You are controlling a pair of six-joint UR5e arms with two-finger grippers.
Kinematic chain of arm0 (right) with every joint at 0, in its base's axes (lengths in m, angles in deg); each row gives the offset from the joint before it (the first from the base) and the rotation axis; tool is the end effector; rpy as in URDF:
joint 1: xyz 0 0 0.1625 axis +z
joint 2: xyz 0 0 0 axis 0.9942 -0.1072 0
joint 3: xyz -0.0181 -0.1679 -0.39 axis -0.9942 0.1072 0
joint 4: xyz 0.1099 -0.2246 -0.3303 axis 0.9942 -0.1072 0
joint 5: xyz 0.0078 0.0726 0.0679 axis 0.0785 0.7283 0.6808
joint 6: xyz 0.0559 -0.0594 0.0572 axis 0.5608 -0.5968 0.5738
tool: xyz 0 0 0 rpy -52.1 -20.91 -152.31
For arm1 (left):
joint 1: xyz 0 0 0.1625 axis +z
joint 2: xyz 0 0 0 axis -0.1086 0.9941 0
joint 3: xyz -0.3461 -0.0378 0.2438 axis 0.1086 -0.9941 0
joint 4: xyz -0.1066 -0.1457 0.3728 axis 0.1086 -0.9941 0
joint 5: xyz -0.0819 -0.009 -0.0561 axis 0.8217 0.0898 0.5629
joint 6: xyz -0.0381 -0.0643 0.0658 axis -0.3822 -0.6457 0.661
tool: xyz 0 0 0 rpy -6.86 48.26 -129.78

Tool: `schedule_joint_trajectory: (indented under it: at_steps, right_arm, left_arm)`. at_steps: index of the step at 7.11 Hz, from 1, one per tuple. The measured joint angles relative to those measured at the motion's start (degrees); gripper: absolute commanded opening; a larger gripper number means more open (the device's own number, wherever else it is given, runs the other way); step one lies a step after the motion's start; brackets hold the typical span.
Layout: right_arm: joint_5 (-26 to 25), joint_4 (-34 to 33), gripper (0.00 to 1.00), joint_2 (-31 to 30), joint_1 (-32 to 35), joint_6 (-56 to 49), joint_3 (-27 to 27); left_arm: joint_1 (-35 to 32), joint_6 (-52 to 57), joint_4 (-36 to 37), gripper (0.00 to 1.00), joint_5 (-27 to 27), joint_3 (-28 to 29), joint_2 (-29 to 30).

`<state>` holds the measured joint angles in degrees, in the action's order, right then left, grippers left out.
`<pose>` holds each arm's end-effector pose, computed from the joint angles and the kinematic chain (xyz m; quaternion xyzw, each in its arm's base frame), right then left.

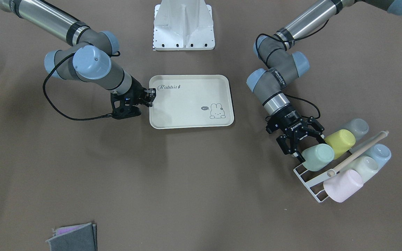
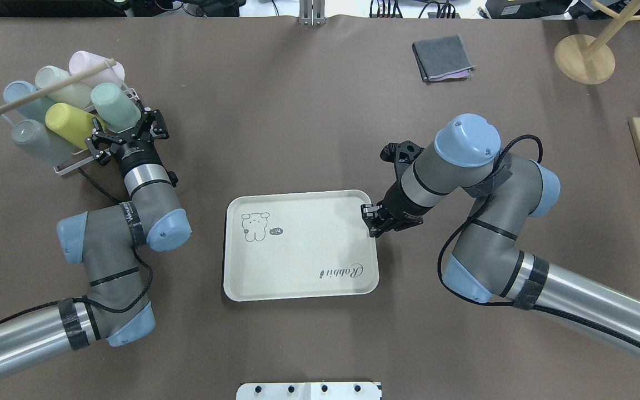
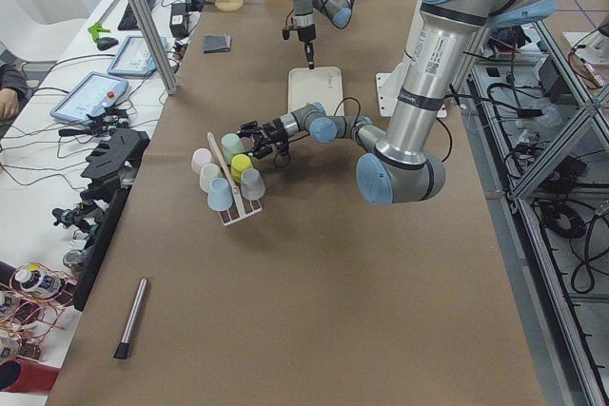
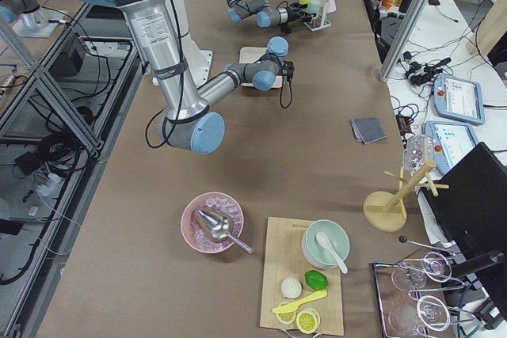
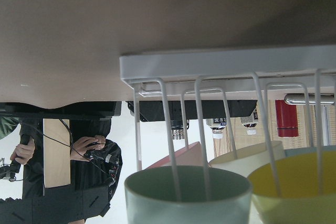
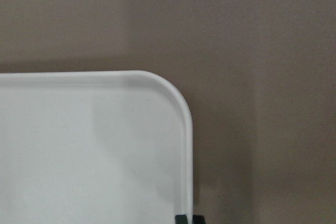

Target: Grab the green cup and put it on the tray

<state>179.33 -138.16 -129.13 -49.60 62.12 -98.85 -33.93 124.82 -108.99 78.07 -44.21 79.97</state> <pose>-0.5109 -0.4352 0.3256 -0.0589 -0.5165 -0.0422 0.8532 0.4842 -0.5067 0.4465 0.1020 -0.5384 0.7256 0.4162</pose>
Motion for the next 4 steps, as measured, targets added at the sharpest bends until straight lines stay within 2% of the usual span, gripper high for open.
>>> schedule_joint_trajectory:
  at_steps: [1,2,4]
  right_arm:
    - [-0.1,0.0,0.22,-0.4,0.0,-0.1,0.0]
    - [-0.2,0.0,0.99,-0.6,0.0,0.0,-0.1]
    - [0.0,-0.4,1.0,-1.2,1.0,0.5,-0.8]
  left_arm:
    - [-0.1,0.0,-0.1,0.98,-0.1,0.5,0.4]
    - [-0.3,0.0,-0.2,0.98,-0.1,0.9,0.7]
    - [-0.6,0.0,-0.2,0.97,-0.1,1.6,0.8]
